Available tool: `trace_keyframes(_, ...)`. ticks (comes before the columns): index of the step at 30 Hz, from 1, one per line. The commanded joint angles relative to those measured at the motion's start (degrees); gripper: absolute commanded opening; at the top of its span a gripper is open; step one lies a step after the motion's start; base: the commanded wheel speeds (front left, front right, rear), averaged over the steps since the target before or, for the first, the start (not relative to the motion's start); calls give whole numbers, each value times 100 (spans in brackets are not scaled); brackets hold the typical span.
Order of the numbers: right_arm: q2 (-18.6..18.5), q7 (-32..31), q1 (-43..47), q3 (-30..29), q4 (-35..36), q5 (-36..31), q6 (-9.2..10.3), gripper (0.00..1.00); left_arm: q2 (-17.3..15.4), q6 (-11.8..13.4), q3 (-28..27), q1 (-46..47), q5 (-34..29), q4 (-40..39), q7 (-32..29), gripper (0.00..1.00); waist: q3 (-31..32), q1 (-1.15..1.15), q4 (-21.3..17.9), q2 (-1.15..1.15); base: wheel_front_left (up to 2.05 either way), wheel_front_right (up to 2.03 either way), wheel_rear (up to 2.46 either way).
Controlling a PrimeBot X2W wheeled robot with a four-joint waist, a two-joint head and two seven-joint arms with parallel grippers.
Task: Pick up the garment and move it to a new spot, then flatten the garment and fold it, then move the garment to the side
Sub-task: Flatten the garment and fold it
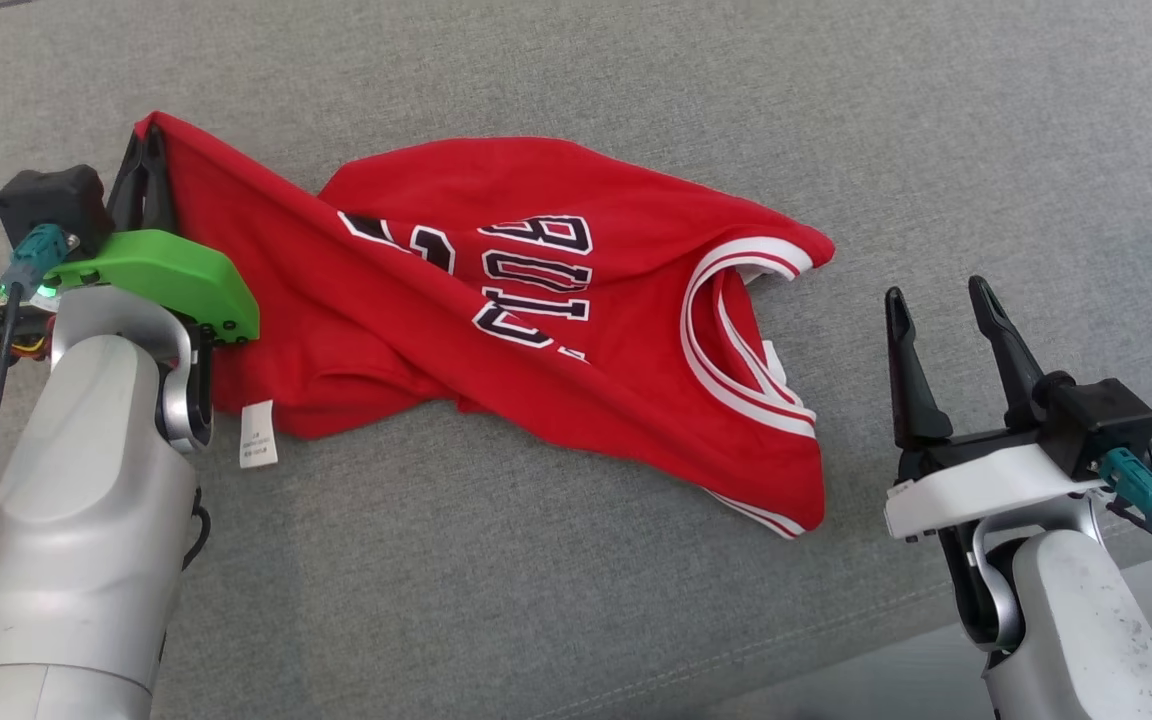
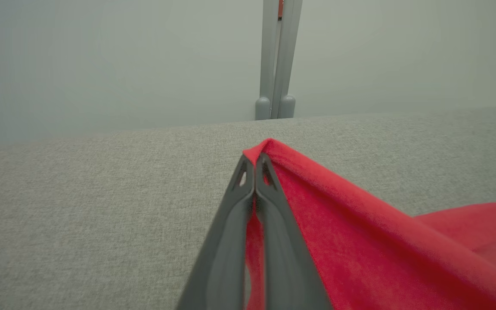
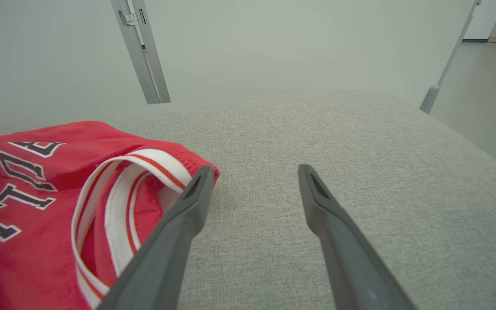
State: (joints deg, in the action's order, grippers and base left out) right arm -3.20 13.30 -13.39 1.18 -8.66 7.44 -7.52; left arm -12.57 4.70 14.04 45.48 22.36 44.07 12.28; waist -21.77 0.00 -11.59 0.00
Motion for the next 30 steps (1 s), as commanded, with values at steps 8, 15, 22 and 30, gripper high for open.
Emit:
trace_keyframes(8, -17, 33, -94, -23, -49, -43, 5, 100, 205, -252, -39, 191, 127, 618, 259, 100, 56, 0, 277, 0, 0, 0, 0)
trace_keyframes(15, -100, -37, 20, -182, -5, -73, 5, 100, 447, -580, -463, -609, 153, -411, 290, 100, 401, 0, 660, 0, 0, 0, 0)
trace_keyframes(22, -173, -171, 189, -247, -60, -77, 5, 100, 697, -919, -855, -1931, -297, -1995, 286, 100, 803, 0, 943, 0, 0, 0, 0)
trace_keyframes(30, -184, -259, 437, -309, -218, -13, 6, 100, 898, -1164, -1003, -3128, -576, -2999, 286, 100, 1203, 0, 1065, 0, 0, 0, 0)
